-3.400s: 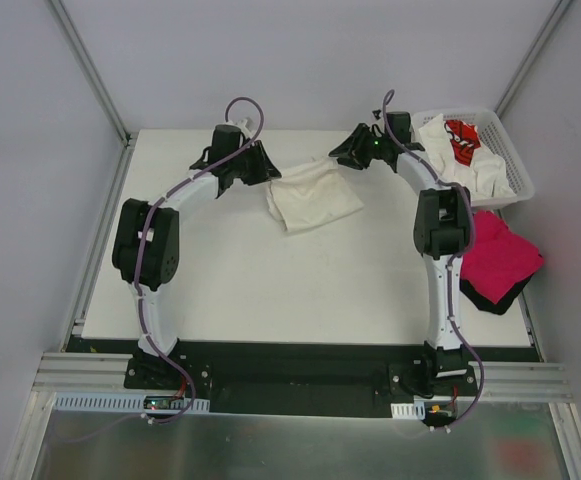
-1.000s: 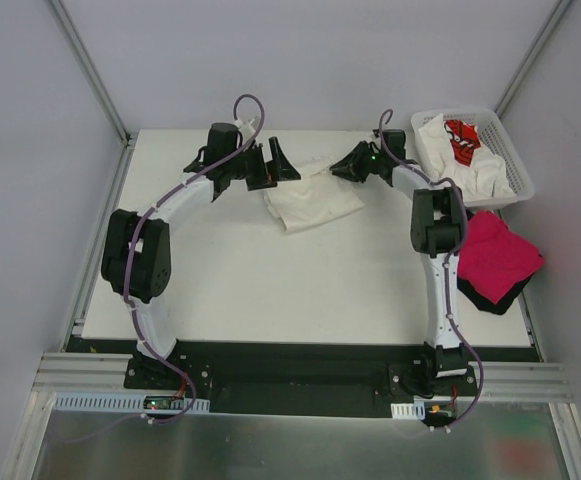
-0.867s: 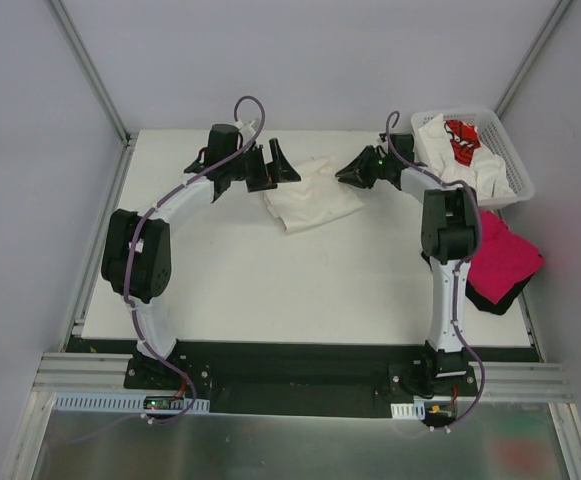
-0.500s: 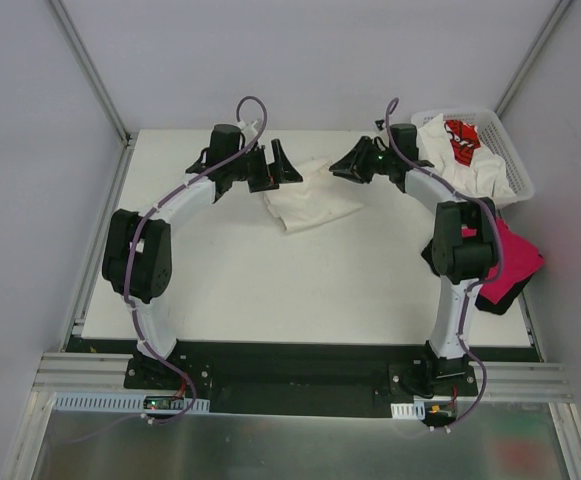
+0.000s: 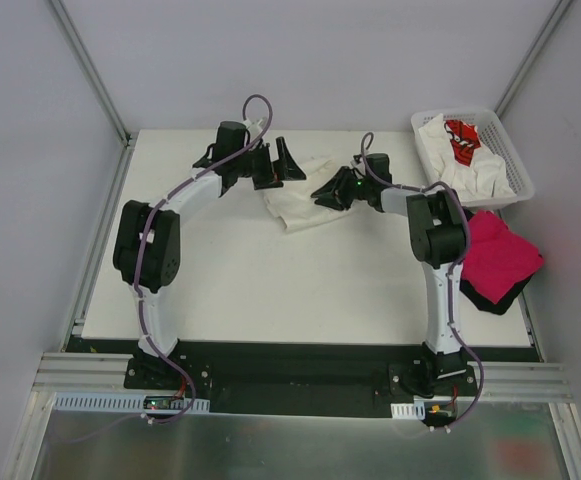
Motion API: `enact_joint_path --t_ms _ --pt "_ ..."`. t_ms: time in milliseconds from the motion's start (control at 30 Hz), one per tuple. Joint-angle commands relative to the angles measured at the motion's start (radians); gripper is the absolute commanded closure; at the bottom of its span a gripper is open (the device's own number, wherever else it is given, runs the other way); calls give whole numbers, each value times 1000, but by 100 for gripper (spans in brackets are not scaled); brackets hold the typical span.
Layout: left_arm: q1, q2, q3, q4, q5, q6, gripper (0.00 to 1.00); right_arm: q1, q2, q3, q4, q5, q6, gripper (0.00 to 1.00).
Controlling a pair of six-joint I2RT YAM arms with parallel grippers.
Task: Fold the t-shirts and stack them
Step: Smooth out wrinkles on the folded tshirt
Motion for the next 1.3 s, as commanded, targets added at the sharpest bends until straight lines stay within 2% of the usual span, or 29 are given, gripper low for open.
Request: enact_joint_path --t_ms 0,267,467,633,767,867,967,1067,1100,1267 --pt "-5 -11 66 2 55 4 1 0 75 57 87 -30 99 62" --pt "7 -71 31 -7 42 20 1 2 -46 -154 87 38 73 54" --pt "18 -109 -2 -12 41 26 1 23 -203 -363 81 64 56 48" --pt "21 -131 -29 -13 39 34 1 30 -344 -527 48 65 5 47" --pt "20 -138 -51 -13 45 26 1 36 -459 -734 45 70 -13 47" --pt "18 -150 -69 -10 45 23 1 39 -566 -808 38 81 -34 47" --pt "12 -160 -88 -4 47 20 1 37 -618 -785 -30 96 -70 46" --pt "0 -170 -103 -1 49 15 1 33 -632 -661 -126 123 -131 51" --pt "-3 -175 -108 -1 49 15 1 27 -613 -580 -173 127 -149 53" --pt "-36 -219 -169 3 24 20 1 22 -525 -408 -235 114 -179 71"
